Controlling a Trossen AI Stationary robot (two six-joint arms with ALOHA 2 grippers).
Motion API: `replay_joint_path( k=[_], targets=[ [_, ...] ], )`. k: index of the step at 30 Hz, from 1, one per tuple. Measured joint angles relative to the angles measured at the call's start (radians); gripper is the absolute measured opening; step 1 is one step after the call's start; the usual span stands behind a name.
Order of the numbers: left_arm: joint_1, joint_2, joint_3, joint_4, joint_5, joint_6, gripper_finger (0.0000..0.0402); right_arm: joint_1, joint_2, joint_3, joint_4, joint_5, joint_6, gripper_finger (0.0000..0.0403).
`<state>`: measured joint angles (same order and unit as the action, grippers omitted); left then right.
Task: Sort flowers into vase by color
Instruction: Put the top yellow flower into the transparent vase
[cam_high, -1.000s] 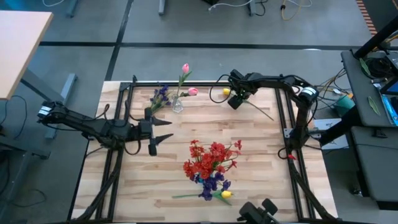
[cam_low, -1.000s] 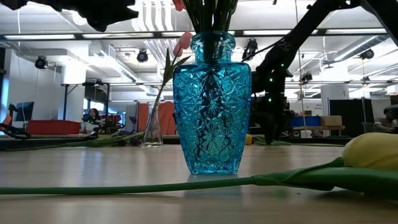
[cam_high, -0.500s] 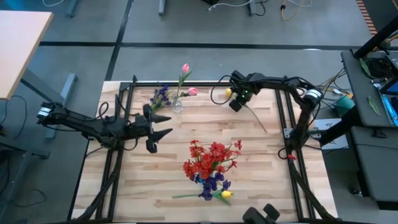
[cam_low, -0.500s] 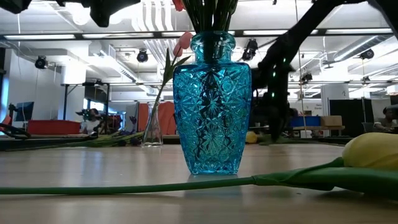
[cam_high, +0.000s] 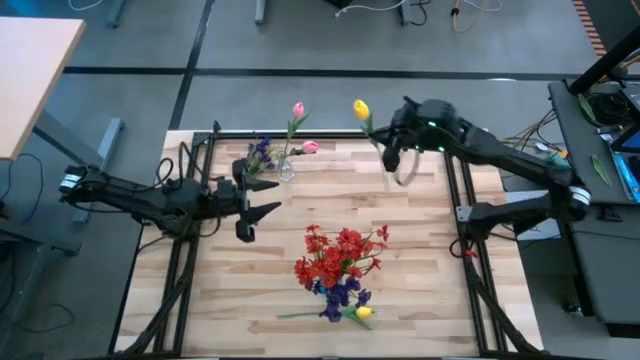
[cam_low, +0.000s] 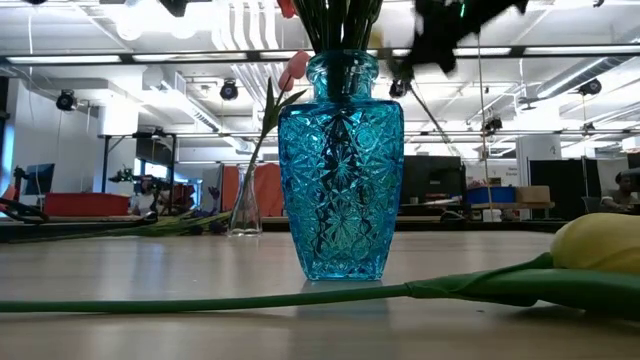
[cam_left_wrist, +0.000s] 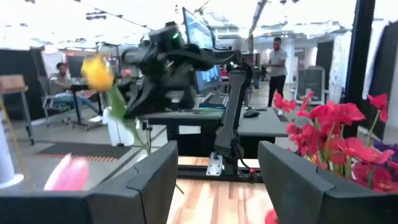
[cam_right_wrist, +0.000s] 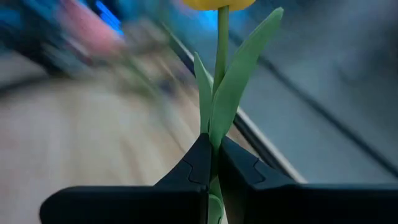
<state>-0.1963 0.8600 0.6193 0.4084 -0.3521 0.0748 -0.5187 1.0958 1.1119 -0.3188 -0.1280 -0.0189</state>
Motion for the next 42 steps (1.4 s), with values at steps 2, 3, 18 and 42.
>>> replay_joint_path(
  k=[2,3,18,42],
  targets=[
    [0.031,0.040,0.040,-0.008,0.054,0.021,0.0207,0.037,-0.039,-0.005,0.095,-0.058,0.000,0.0013],
    [0.049,0.063,0.065,-0.010,0.086,0.030,0.0207,0.055,-0.054,-0.005,0.133,-0.074,0.000,0.0013],
    [0.330,0.413,0.438,-0.071,0.456,0.108,0.0207,0.270,0.038,0.123,0.242,-0.093,-0.126,0.0013],
    [0.408,0.599,0.663,-0.105,0.521,0.153,0.0128,0.281,0.118,0.158,0.227,-0.089,-0.142,0.0013]
  ],
)
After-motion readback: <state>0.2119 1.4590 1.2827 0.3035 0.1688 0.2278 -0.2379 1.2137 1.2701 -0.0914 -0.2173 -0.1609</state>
